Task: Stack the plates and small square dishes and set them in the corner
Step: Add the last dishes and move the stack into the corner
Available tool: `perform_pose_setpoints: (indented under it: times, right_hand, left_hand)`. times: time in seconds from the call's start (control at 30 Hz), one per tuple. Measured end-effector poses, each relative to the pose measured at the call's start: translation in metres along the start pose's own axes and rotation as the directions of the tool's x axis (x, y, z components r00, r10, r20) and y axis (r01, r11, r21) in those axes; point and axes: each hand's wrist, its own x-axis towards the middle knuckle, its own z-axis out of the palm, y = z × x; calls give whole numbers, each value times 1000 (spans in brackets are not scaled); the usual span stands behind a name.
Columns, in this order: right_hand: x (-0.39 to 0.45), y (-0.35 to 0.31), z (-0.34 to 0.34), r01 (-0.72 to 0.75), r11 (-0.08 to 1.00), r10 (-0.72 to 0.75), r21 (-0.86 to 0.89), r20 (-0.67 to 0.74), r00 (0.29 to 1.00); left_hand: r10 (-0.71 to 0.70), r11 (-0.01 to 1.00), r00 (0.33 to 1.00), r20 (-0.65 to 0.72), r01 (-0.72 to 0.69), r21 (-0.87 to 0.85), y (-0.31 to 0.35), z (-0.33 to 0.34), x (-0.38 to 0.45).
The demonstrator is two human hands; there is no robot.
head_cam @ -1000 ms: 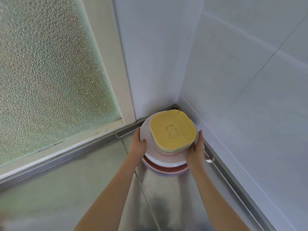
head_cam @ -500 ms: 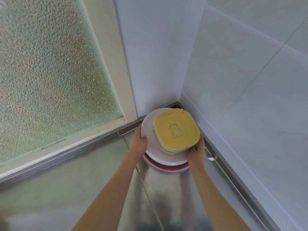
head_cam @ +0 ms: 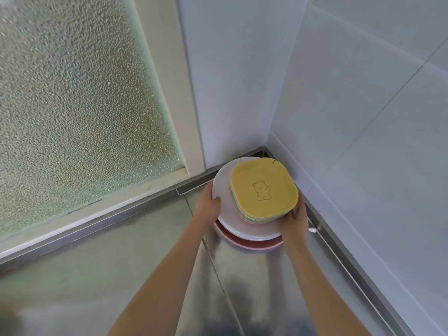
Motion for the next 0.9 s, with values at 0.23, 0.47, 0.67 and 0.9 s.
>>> perform_pose_setpoints:
  times: [0.23, 0.47, 0.67, 0.9]
  right_hand:
    - [-3, -46, -12, 15, 980, -11, 200, -18, 1000]
    - [-11, -61, -3, 13, 981, -27, 191, 69, 997]
    - [-8, -54, 2, 82, 993, -86, 85, 50, 995]
    - [-2, -52, -2, -6, 979, -3, 204, 43, 999]
  left_hand:
    - [103, 991, 994, -20, -104, -87, 23, 27, -15]
    - [189, 974, 974, -126, -202, -104, 21, 45, -13]
    - [171, 982, 971, -168, -183, -56, 15, 41, -13]
    - [82, 993, 980, -181, -64, 103, 2, 23, -1]
